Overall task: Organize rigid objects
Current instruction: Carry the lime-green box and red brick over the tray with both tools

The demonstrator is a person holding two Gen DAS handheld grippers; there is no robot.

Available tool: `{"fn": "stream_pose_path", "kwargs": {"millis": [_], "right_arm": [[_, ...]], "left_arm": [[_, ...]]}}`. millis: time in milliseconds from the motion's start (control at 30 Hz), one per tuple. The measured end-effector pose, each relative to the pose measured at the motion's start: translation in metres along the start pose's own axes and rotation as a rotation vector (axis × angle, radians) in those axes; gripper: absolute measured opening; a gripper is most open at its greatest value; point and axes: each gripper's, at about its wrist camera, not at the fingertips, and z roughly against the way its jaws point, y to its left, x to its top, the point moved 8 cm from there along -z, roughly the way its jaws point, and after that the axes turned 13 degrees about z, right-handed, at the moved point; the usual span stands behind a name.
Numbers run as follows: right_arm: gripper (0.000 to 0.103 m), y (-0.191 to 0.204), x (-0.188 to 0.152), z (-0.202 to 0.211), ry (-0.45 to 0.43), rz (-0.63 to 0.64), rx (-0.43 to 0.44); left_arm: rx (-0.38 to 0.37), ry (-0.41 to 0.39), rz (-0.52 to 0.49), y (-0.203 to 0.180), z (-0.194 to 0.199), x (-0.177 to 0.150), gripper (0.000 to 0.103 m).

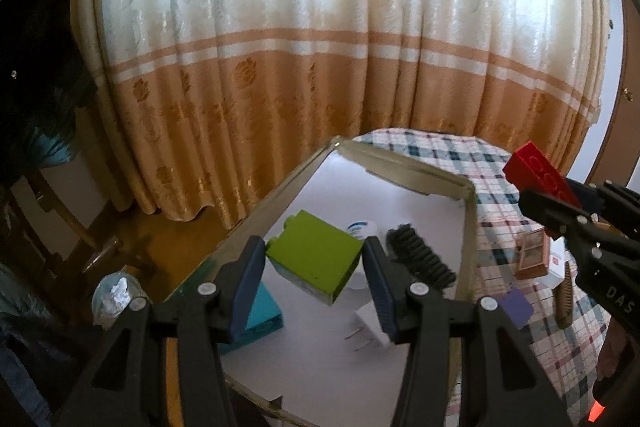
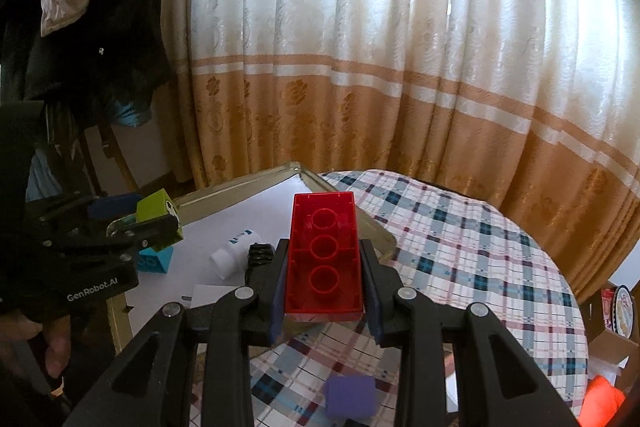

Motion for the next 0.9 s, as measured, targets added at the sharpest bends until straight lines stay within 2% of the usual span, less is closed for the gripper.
{"fn": "stream_pose_path", "kwargs": {"millis": [300,800,900], "right_arm": [[0.035,0.021,0.000,-0.025,0.036,0.008,0.053],[0.035,0.026,-0.009,-0.052,0.091,0.005,0.068],[0.035,0.025,-0.012,-0.057,0.104,0.003,0.064]], "left_arm": [[0.039,0.065,0.028,0.017,-0.020,-0.005,0.050],[0.043,0.089,0.010,0.017,-0.027,-0.011,0.050],[0.026,0.094,0.013,0.015,-0.028,-0.011,0.050]]}}
